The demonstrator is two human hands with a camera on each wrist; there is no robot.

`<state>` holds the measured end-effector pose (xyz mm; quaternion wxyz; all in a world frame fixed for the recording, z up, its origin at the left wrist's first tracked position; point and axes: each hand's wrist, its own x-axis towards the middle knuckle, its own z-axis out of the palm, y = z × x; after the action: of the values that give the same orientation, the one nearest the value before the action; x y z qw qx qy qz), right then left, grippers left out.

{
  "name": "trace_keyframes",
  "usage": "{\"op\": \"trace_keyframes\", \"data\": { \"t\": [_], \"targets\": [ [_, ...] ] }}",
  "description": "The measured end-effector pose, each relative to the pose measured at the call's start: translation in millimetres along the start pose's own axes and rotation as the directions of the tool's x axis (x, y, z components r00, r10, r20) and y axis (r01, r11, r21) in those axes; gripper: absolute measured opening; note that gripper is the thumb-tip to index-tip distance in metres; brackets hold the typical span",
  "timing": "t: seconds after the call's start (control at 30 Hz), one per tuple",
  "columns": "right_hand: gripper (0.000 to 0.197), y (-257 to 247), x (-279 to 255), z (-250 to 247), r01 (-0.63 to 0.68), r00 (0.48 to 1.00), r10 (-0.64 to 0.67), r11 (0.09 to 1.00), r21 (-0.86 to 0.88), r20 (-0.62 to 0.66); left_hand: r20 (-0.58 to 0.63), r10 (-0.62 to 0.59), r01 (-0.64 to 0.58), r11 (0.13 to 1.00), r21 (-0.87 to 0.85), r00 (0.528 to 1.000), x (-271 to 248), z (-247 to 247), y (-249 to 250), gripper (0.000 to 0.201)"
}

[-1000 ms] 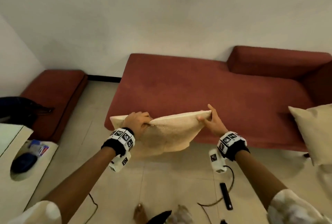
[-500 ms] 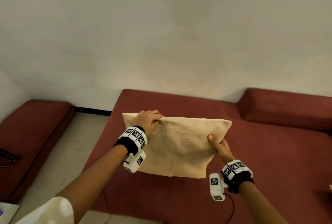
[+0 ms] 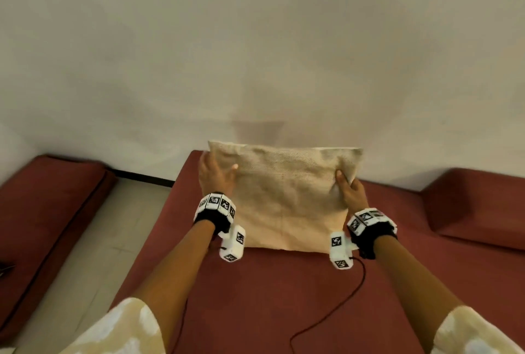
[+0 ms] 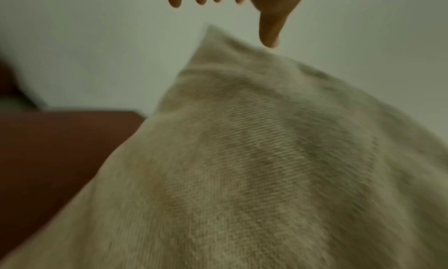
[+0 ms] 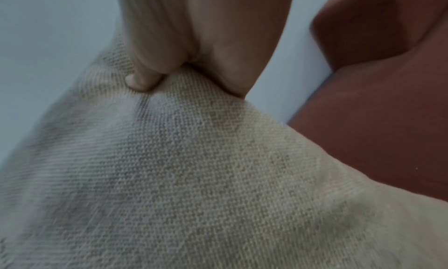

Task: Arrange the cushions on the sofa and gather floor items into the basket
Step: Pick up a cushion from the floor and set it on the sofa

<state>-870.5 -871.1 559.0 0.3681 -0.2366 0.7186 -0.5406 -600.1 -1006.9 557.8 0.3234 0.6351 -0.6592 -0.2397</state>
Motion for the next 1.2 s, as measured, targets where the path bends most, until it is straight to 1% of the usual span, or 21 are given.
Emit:
{"op": "trace_keyframes", "data": {
  "t": [0.03, 0.07, 0.1, 0.13, 0.17, 0.2, 0.23, 0.27, 0.33, 0.4, 0.47, 0.57, 0.67, 0.73, 0.8, 0.83, 0.93, 1.0, 1.07, 1.13, 1.2],
  "targets": [
    [0.04, 5.0, 12.0, 1.8, -0.022, 1.0, 0.021, 0.999, 0.037, 0.008, -0.012, -0.154, 0.153, 0.985, -0.082, 0.988, 4.5, 10.9, -16.5, 0.07],
    [0.039, 5.2, 16.2, 0.3, -0.045, 0.999, 0.044, 0.996, 0.076, 0.02, 0.026, -0.296, 0.295, 0.938, -0.181, 0.955, 5.5, 19.7, -28.3, 0.069],
    [0.038, 7.5, 21.1, -0.8, -0.07, 0.997, 0.067, 0.992, 0.104, 0.036, 0.11, -0.408, 0.423, 0.868, -0.261, 0.906, 8.5, 29.6, -39.0, 0.069],
    [0.037, 9.4, 27.4, -0.1, -0.099, 0.994, 0.094, 0.988, 0.119, 0.05, 0.218, -0.473, 0.521, 0.788, -0.328, 0.854, 15.8, 42.4, -49.2, 0.072],
    [0.036, 13.6, 30.3, -1.5, -0.119, 0.992, 0.112, 0.985, 0.127, 0.061, 0.324, -0.502, 0.595, 0.714, -0.368, 0.802, 20.0, 52.1, -56.1, 0.074],
    [0.035, 17.7, 36.3, -0.9, -0.133, 0.99, 0.126, 0.982, 0.137, 0.061, 0.412, -0.499, 0.642, 0.663, -0.385, 0.762, 29.0, 62.8, -62.2, 0.072],
    [0.034, 22.8, 38.6, -2.2, -0.139, 0.99, 0.133, 0.978, 0.157, 0.051, 0.47, -0.47, 0.649, 0.671, -0.36, 0.747, 34.7, 69.2, -66.6, 0.063],
    [0.033, 25.8, 40.9, -1.9, -0.144, 0.99, 0.142, 0.974, 0.174, 0.026, 0.5, -0.426, 0.617, 0.718, -0.32, 0.754, 41.9, 75.0, -71.2, 0.047],
    [0.032, 27.0, 47.6, -0.7, -0.13, 0.989, 0.142, 0.966, 0.224, -0.04, 0.51, -0.307, 0.502, 0.81, -0.304, 0.804, 56.1, 79.3, -75.3, 0.016],
    [0.034, 18.2, 55.6, 5.4, -0.068, 0.992, 0.095, 0.954, 0.293, -0.081, 0.434, -0.213, 0.384, 0.852, -0.357, 0.875, 69.2, 74.4, -74.7, 0.019],
    [0.034, 1.1, 70.1, 17.9, 0.009, 0.994, 0.027, 0.947, 0.321, -0.106, 0.328, -0.182, 0.317, 0.847, -0.426, 0.927, 89.4, 64.9, -71.1, 0.014],
    [0.034, -22.4, 99.5, 49.7, 0.107, 0.993, -0.09, 0.952, 0.288, -0.072, 0.183, -0.176, 0.244, 0.846, -0.475, 0.967, 131.5, 51.7, -70.6, 0.009],
    [0.039, -34.7, 134.8, 86.8, 0.168, 0.986, -0.163, 0.968, 0.189, -0.039, 0.073, -0.229, 0.235, 0.841, -0.487, 0.971, 174.2, 48.2, -79.6, 0.016],
    [0.041, -34.1, 152.6, 105.9, 0.177, 0.984, -0.177, 0.978, 0.114, -0.015, 0.038, -0.248, 0.238, 0.86, -0.45, 0.968, 191.8, 46.9, -88.8, 0.024],
    [0.044, -25.8, 162.4, 116.6, 0.146, 0.989, -0.146, 0.988, 0.053, 0.01, 0.022, -0.258, 0.247, 0.888, -0.388, 0.966, 200.6, 45.4, -96.2, 0.028],
    [0.048, -18.7, 163.3, 117.0, 0.1, 0.995, -0.101, 0.994, 0.039, 0.017, 0.025, -0.271, 0.261, 0.897, -0.357, 0.962, 201.7, 45.3, -98.3, 0.03],
    [0.061, 3.1, 157.2, 118.5, -0.038, 0.999, 0.038, 0.999, 0.031, 0.008, 0.131, -0.366, 0.388, 0.88, -0.274, 0.921, 204.5, 47.6, -112.5, 0.043],
    [0.065, 16.0, 157.7, 124.1, -0.089, 0.996, 0.089, 0.996, -0.017, -0.006, 0.22, -0.37, 0.411, 0.892, -0.189, 0.903, 205.8, 54.3, -120.5, 0.044],
    [0.054, 23.1, 163.2, 132.3, -0.083, 0.996, 0.081, 0.994, -0.076, -0.029, 0.266, -0.325, 0.369, 0.92, -0.133, 0.907, 206.5, 57.9, -117.3, 0.037],
    [0.037, 26.5, 170.4, 141.6, -0.072, 0.993, 0.064, 0.994, -0.077, -0.103, 0.204, -0.334, 0.366, 0.918, -0.152, 0.92, 210.1, 54.9, -108.3, 0.027],
    [0.024, 21.3, 168.9, 152.0, -0.054, 0.983, 0.044, 0.997, -0.053, -0.176, 0.131, -0.381, 0.403, 0.875, -0.27, 0.915, 217.0, 50.1, -111.1, 0.022]
  ]
}}
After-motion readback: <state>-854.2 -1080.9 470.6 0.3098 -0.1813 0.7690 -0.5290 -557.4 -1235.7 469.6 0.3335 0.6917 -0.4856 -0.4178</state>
